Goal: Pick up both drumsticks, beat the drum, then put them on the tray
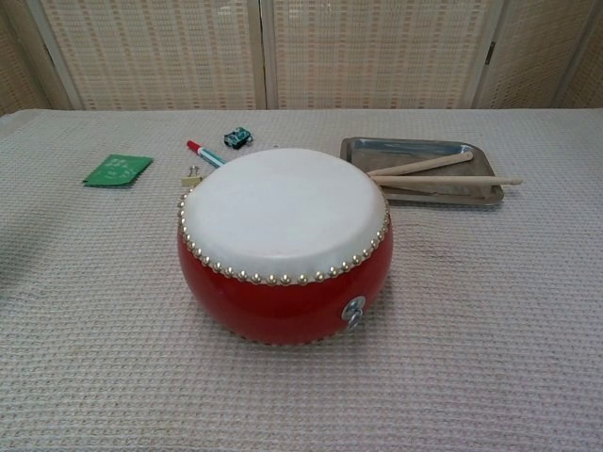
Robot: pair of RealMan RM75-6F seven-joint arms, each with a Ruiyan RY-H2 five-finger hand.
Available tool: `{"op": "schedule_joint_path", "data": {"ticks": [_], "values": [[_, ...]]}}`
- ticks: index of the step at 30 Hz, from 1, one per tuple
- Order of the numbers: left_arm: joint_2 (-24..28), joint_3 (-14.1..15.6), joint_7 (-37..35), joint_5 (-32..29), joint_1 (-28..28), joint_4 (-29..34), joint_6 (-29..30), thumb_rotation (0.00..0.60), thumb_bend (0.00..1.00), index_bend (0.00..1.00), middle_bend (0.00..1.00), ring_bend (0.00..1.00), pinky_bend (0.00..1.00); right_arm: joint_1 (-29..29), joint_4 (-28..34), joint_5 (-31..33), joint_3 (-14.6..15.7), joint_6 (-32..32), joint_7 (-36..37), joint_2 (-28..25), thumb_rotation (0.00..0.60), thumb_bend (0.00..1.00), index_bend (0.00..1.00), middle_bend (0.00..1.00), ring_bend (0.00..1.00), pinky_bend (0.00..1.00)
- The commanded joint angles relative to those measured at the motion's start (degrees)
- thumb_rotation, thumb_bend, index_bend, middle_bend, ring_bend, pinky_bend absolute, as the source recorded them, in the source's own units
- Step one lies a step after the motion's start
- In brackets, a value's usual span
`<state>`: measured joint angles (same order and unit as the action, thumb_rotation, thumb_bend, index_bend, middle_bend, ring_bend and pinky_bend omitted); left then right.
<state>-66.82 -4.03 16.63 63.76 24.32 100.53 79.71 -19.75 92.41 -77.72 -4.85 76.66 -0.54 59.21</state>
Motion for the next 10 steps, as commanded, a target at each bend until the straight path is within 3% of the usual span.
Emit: {"op": "schedule_joint_path", "data": {"ticks": [1, 10], "values": [[0.21, 2.61, -1.40, 3.72, -3.80, 1.07, 3.85, 0.600, 0.27, 0.00, 0.00, 0.00, 0.13, 7.21, -0.81, -5.98, 4.25, 8.38, 3.30, 0.20, 0.600, 0.15, 0.00, 0.09, 0.00, 0.08], [-1.21, 5.32, -2.03, 11.41, -10.18, 2.08, 10.80, 0.600, 0.27, 0.00, 0.00, 0.00, 0.12, 13.77, -1.49, -9.03, 6.95, 13.93, 5.16, 2.51, 0.600, 0.15, 0.00, 0.09, 0.00, 0.05]]}}
